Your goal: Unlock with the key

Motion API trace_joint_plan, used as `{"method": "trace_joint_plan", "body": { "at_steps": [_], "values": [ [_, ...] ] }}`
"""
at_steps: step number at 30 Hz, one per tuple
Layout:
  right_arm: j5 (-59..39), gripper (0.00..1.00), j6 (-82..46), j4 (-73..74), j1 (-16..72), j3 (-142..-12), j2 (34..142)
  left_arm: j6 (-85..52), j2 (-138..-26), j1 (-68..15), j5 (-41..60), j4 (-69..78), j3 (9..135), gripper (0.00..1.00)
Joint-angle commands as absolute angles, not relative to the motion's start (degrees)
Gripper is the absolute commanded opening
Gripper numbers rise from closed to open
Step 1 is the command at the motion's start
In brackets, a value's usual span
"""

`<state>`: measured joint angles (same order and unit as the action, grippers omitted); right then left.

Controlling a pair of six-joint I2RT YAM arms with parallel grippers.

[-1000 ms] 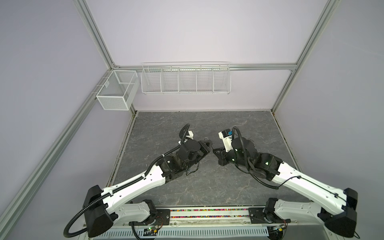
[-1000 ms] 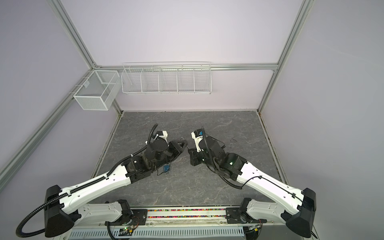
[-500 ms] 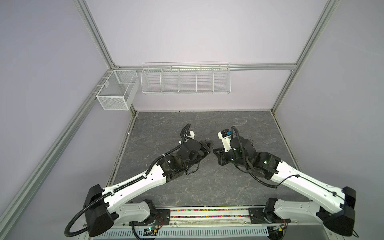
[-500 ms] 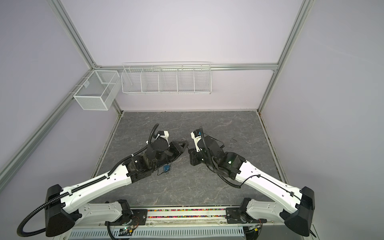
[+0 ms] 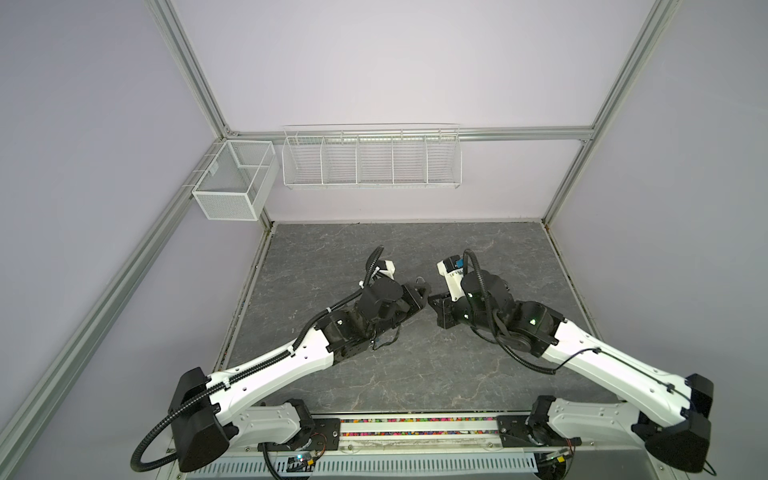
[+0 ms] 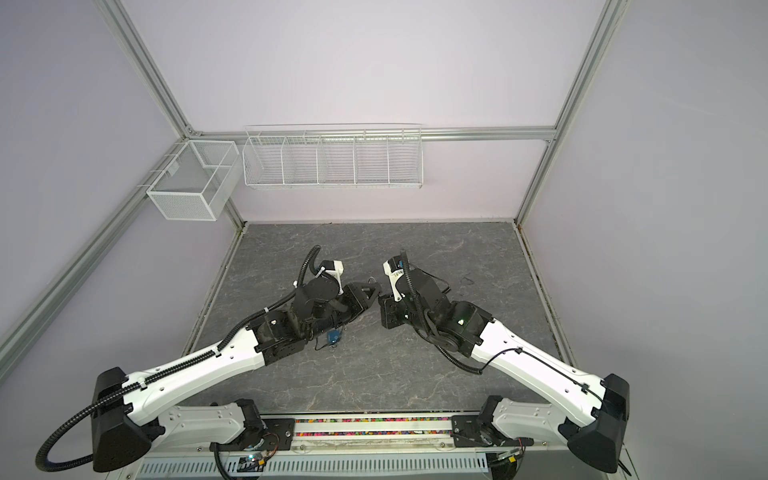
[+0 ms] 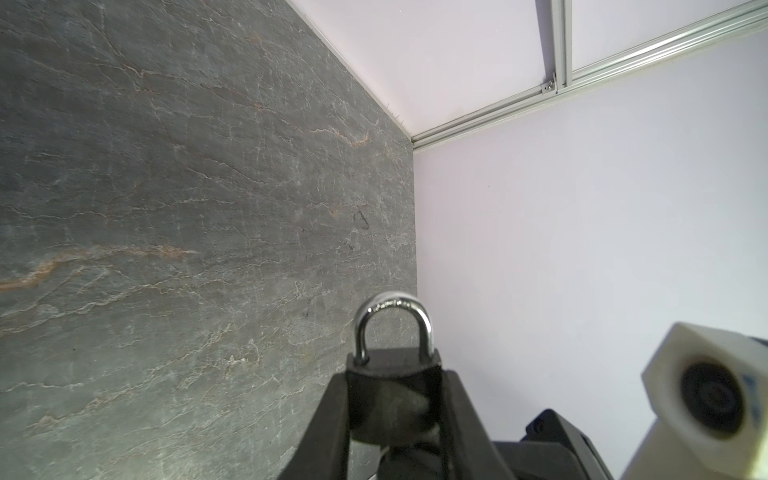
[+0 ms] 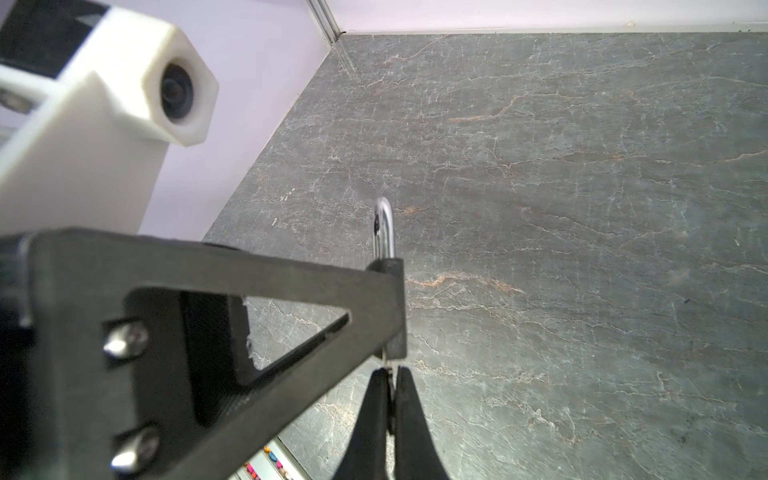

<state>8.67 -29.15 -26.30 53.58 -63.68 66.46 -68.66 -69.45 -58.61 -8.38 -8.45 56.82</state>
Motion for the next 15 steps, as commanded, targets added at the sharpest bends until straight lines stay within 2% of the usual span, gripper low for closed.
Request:
{"method": "trace_joint_plan", "body": {
  "at_steps": [1,15],
  "values": [
    [7.92,0.06,-29.34,-20.41,53.30,-65.64,66.43,-69.13,-69.88,-59.86,-4.28,-5.30,57.71,0.14],
    [2.46,0.07,-33.53,-18.14,52.34,-64.44,66.11,-68.32,-67.35,-59.85,-5.11,-3.43,56.62,0.14]
  ]
}}
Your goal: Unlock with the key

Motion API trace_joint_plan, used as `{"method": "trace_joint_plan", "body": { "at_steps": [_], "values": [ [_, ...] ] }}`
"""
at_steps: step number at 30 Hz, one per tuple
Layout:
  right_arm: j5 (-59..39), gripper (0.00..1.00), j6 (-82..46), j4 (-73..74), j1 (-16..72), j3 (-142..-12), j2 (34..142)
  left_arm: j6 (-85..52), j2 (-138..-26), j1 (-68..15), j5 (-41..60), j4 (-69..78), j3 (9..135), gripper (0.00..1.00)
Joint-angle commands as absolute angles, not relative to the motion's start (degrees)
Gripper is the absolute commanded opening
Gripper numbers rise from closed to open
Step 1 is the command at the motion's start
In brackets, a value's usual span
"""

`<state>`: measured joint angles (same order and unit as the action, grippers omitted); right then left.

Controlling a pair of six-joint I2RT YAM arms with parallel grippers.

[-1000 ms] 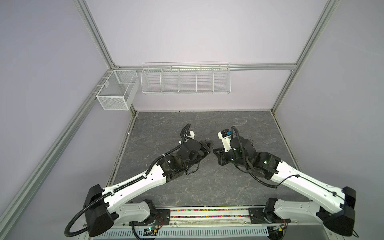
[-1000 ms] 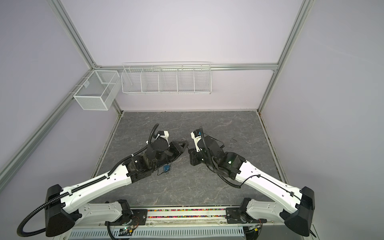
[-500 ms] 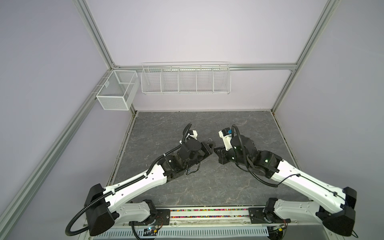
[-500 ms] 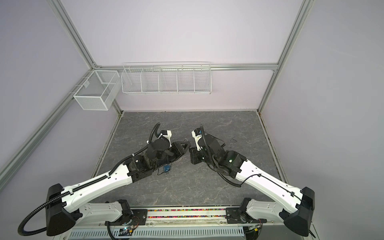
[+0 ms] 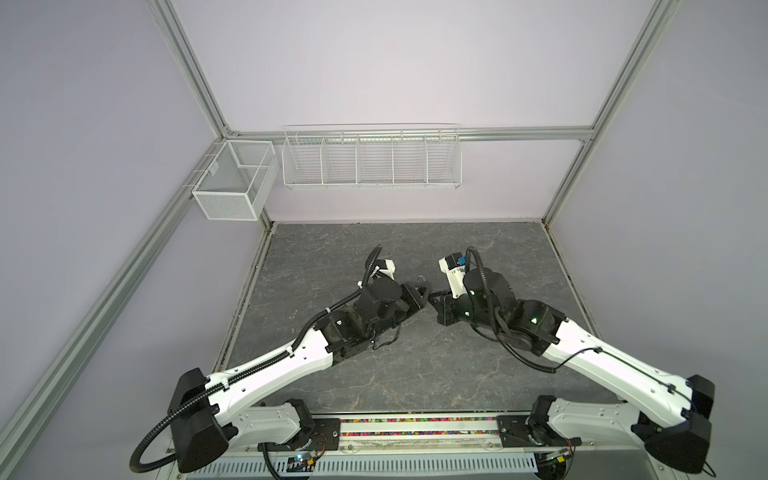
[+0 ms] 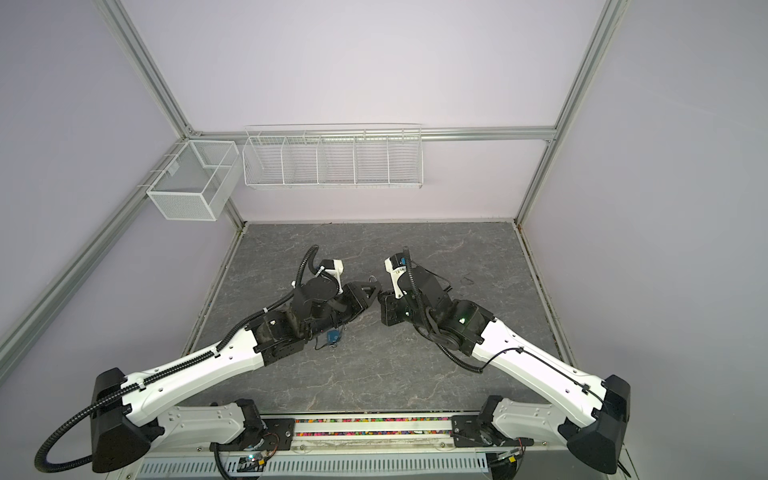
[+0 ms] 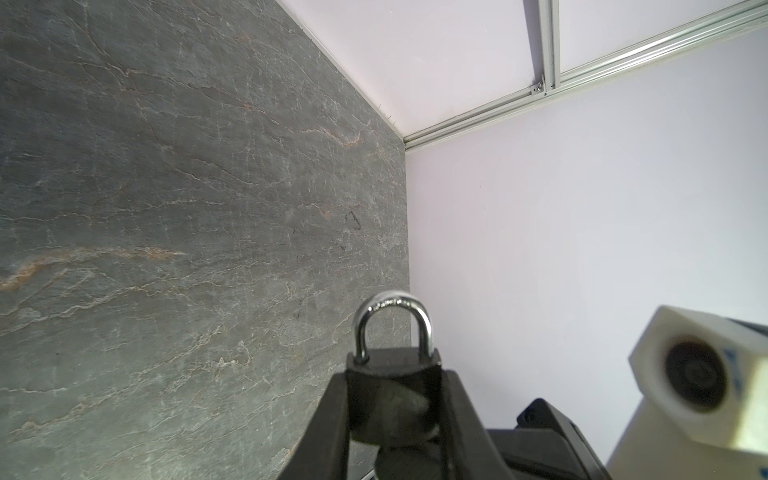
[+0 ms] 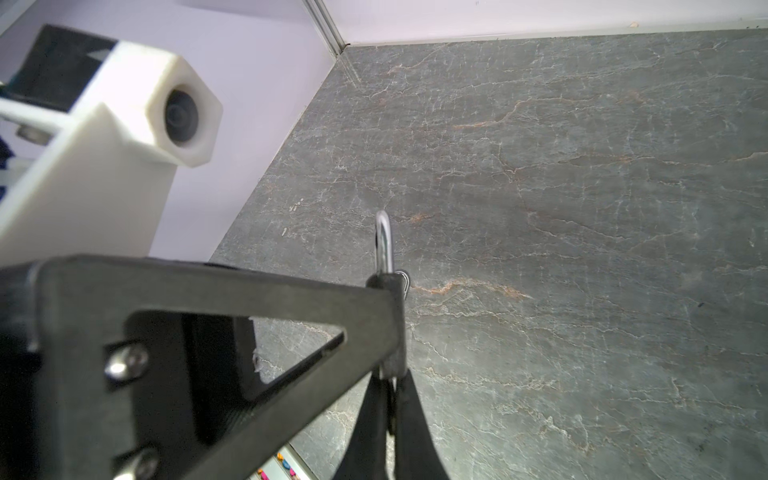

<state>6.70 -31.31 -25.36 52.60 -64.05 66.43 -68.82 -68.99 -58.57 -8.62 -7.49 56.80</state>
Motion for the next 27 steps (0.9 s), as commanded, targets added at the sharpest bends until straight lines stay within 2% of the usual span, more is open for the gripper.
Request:
{"method": "trace_joint_plan", "body": {
  "at_steps": [1,13,27],
  "values": [
    [1.40,0.06,-34.07,-17.67,52.01,-64.22,65.89,-68.22,-67.03,-59.85,-5.63,-3.64,56.29,0.13],
    [-12.34,0.06,-40.83,-5.87,49.24,-60.82,62.33,-65.32,-64.95,-59.18,-3.59,2.58,53.40,0.13],
    [-18.59,0.06,-45.64,0.97,47.44,-60.25,60.20,-63.38,-63.81,-58.18,1.85,6.43,51.68,0.12]
  ]
}}
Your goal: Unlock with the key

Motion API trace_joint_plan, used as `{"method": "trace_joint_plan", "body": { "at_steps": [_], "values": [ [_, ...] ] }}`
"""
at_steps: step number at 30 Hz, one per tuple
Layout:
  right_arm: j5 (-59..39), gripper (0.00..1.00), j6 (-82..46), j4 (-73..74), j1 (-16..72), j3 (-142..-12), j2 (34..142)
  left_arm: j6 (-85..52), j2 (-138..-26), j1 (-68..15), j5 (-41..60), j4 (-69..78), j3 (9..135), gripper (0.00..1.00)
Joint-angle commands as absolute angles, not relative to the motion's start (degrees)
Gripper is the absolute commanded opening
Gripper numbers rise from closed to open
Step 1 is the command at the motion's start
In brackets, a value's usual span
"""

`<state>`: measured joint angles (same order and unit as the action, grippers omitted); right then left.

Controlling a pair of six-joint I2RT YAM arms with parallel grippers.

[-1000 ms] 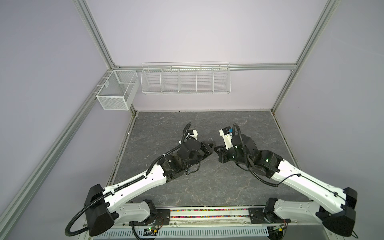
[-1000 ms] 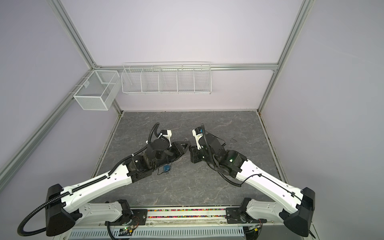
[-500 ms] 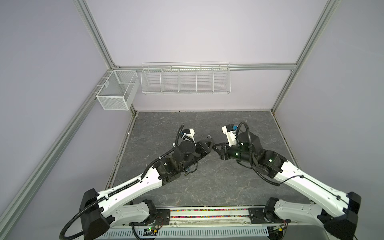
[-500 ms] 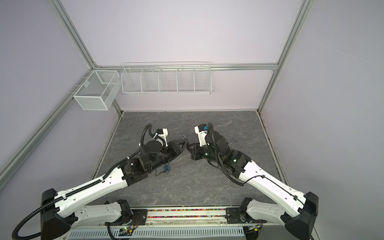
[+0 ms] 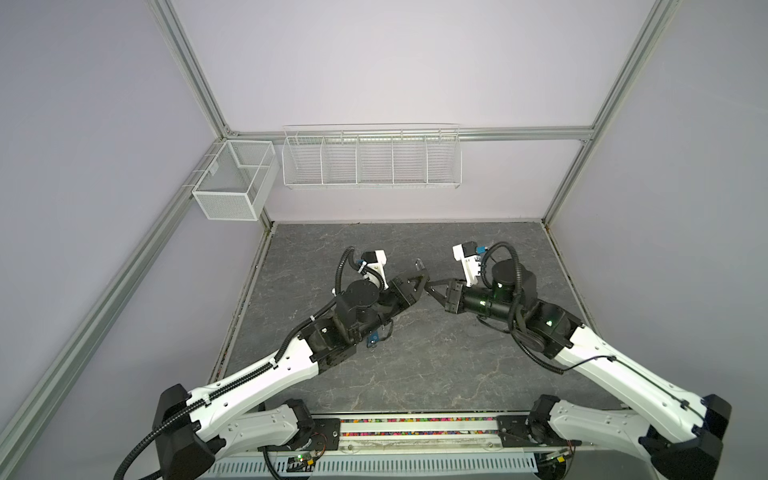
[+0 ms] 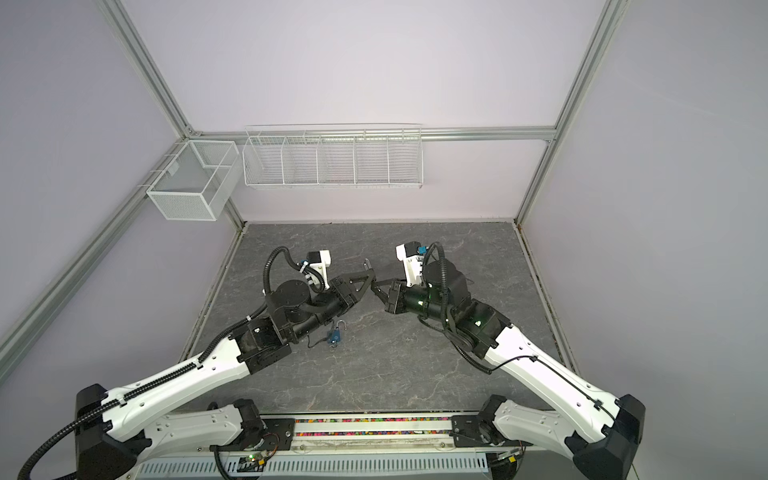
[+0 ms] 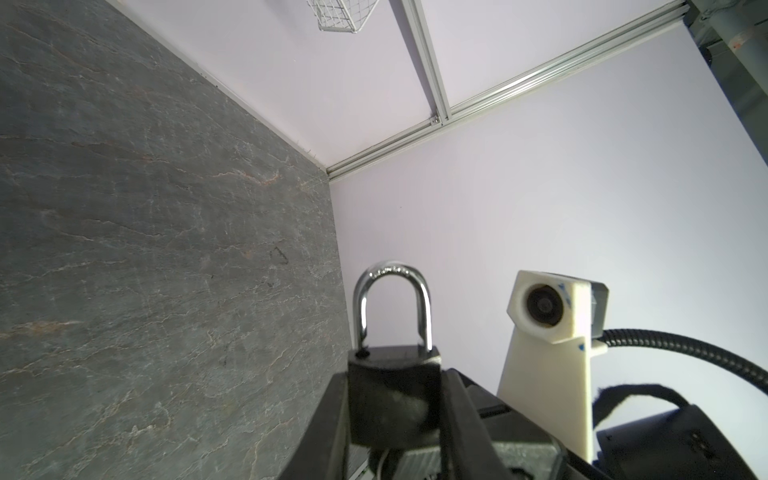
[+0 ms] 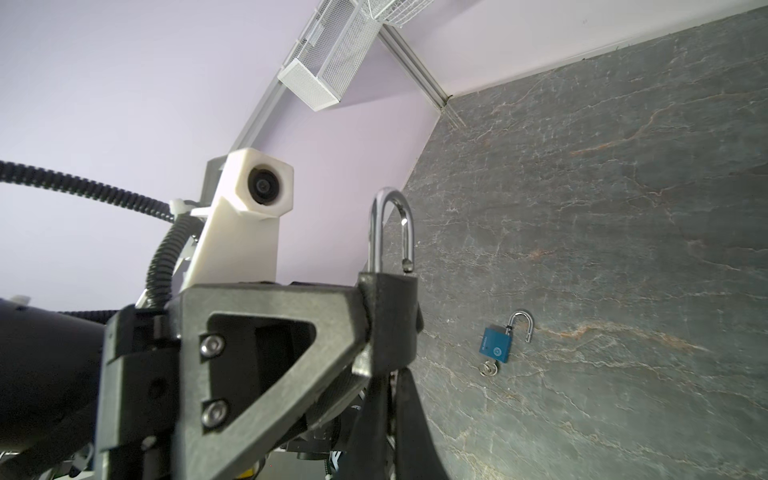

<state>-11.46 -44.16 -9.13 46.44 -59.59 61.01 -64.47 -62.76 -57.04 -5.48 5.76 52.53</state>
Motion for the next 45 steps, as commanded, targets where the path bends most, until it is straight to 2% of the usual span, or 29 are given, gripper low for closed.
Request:
{"method": "trace_joint_plan", "body": {
  "at_steps": [1,15,19,23,26,28,30,33,37,41,45],
  "values": [
    [-18.42,0.06,-45.04,0.55,47.54,-60.44,60.21,-63.37,-63.66,-58.19,1.72,6.25,51.76,0.12],
    [-10.22,0.07,-35.08,-9.17,47.66,-61.87,61.11,-57.52,-64.07,-58.23,-2.45,-0.38,55.97,0.13],
    [-8.35,0.18,-33.66,-11.06,47.70,-62.09,60.65,-55.68,-63.92,-58.19,-4.98,-1.85,57.07,0.12],
    [-6.83,0.25,-32.02,-13.71,47.62,-62.67,60.56,-54.22,-64.07,-58.26,-7.13,-3.16,58.16,0.12],
    [-5.65,0.26,-31.64,-14.91,47.73,-62.58,60.34,-53.37,-64.24,-58.23,-8.40,-3.38,58.66,0.11],
    [-5.45,0.33,-31.47,-15.66,47.64,-62.67,60.29,-52.50,-64.29,-58.27,-9.75,-4.55,59.44,0.11],
    [-5.27,0.34,-31.38,-16.61,47.65,-62.84,60.27,-51.88,-64.08,-58.21,-10.70,-4.54,59.59,0.11],
    [-3.49,0.44,-29.95,-19.48,47.66,-63.83,59.49,-49.50,-63.70,-58.27,-12.34,-4.69,59.74,0.11],
    [1.62,0.60,-27.46,-26.45,47.62,-68.10,59.25,-43.07,-63.22,-58.26,-17.01,-7.59,59.93,0.10],
    [8.14,0.69,-25.13,-35.71,47.66,-74.45,61.91,-31.67,-61.83,-58.26,-20.00,-3.65,56.56,0.08],
    [10.32,0.79,-23.99,-40.12,47.81,-79.89,65.60,-19.78,-60.98,-58.36,-23.75,2.32,51.18,0.07]
  ]
}}
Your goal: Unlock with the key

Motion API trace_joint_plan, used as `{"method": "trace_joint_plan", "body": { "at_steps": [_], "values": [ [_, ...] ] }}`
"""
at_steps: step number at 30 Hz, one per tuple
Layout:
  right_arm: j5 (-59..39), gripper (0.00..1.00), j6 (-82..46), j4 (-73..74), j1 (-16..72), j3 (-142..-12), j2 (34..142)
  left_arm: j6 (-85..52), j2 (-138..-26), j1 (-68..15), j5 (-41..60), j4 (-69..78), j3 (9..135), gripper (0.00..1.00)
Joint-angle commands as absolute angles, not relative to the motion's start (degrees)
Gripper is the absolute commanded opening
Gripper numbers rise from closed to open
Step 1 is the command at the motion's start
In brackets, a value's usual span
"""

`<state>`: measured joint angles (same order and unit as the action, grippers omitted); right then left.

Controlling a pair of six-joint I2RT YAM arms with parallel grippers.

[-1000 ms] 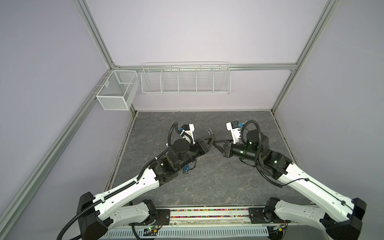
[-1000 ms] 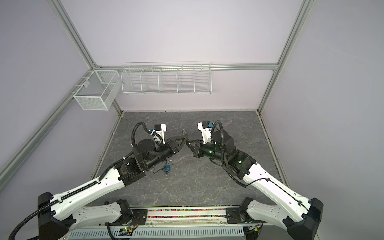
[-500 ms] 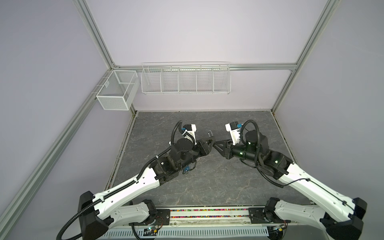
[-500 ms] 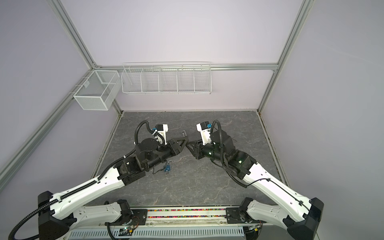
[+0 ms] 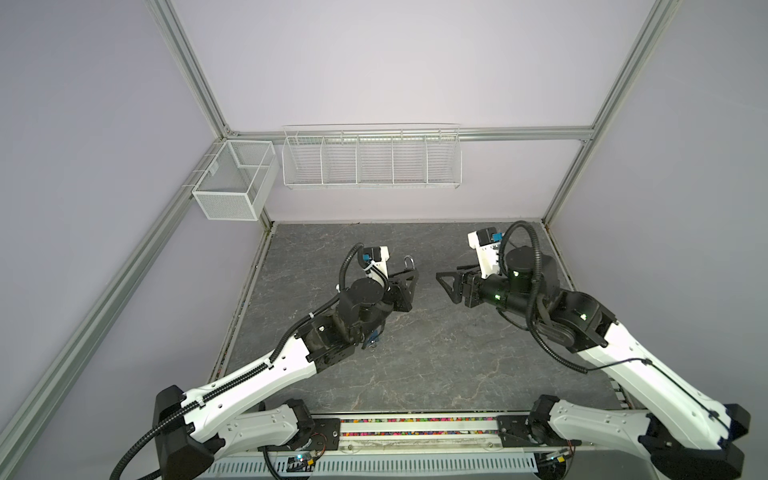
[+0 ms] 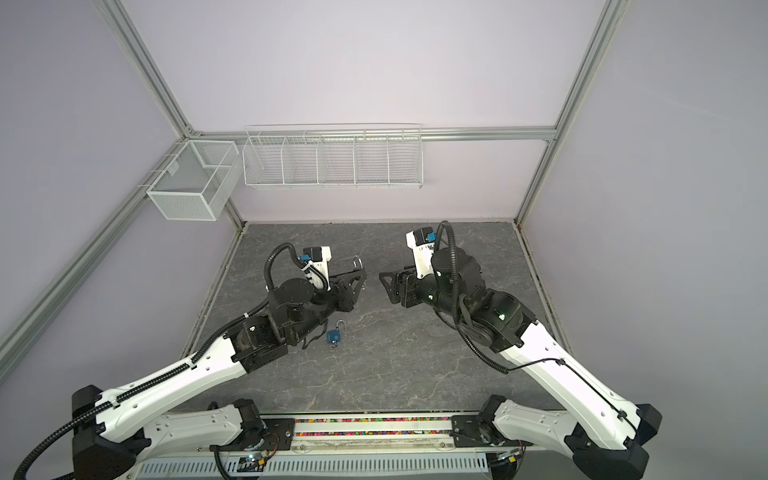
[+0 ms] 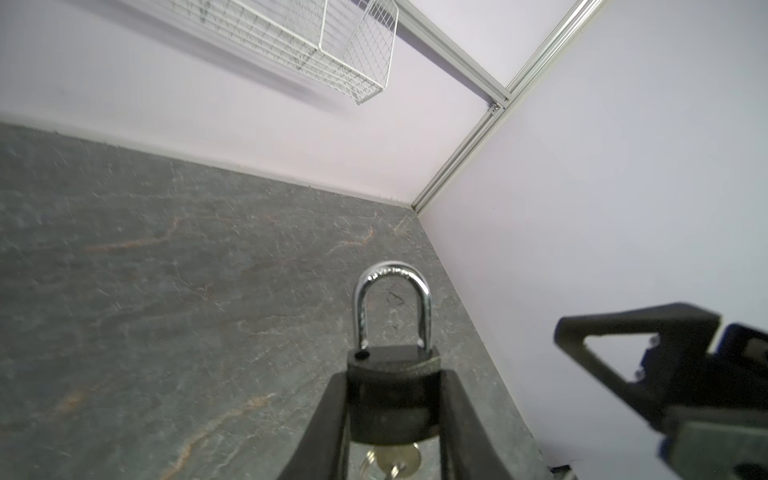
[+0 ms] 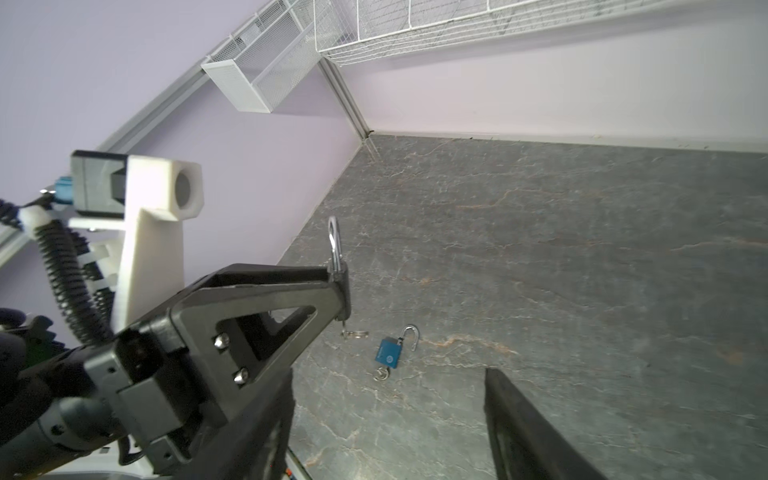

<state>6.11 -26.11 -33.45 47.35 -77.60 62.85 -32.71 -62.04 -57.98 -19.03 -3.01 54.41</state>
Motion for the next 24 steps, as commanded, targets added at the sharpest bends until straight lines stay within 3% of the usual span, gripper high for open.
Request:
{"method": "trace_joint_plan", "body": {
  "at_steps": [1,6,13,24],
  "values": [
    [10.84,0.82,-23.85,-41.38,48.02,-81.50,67.01,-16.58,-60.76,-58.44,-24.81,4.59,49.42,0.07],
    [11.82,0.90,-22.68,-45.33,49.82,-88.34,74.11,-5.09,-61.05,-59.57,-30.74,16.24,42.59,0.06],
    [16.12,0.95,-21.80,-49.16,52.32,-95.17,82.87,3.31,-63.79,-62.08,-32.76,27.85,38.82,0.04],
    [23.54,1.00,-22.93,-52.52,52.83,-102.27,88.72,4.97,-66.60,-63.36,-34.40,33.20,37.53,0.02]
  ]
}}
